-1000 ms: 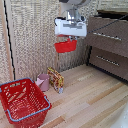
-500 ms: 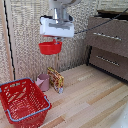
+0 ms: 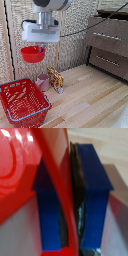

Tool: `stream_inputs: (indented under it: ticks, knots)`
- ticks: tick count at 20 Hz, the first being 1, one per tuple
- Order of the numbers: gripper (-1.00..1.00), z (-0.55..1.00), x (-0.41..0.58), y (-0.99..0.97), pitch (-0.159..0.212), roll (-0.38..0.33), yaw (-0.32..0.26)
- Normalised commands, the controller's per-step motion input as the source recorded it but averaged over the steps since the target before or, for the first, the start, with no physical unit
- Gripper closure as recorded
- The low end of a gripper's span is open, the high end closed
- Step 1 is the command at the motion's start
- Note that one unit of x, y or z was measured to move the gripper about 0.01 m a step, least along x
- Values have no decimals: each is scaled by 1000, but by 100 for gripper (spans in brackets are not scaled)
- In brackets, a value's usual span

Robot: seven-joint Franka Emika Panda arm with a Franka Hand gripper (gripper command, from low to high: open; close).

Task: Move your gripper in the direction of the red bowl and clutch it softly. Cautiously raise the red bowl up from the surface. Hover the red bowl above the basket and gently bring it down inside. Let go of the gripper's grasp when the red bowl is within the basket.

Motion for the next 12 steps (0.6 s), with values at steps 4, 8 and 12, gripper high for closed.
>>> stream_inputs:
  ticks: [4,8,12]
  knots:
    - [100,-744,-9,768,8,-154,2]
    - [-100,-520,2,214,13,-93,34]
    - [-100,-191,87,-3,0,-52,49]
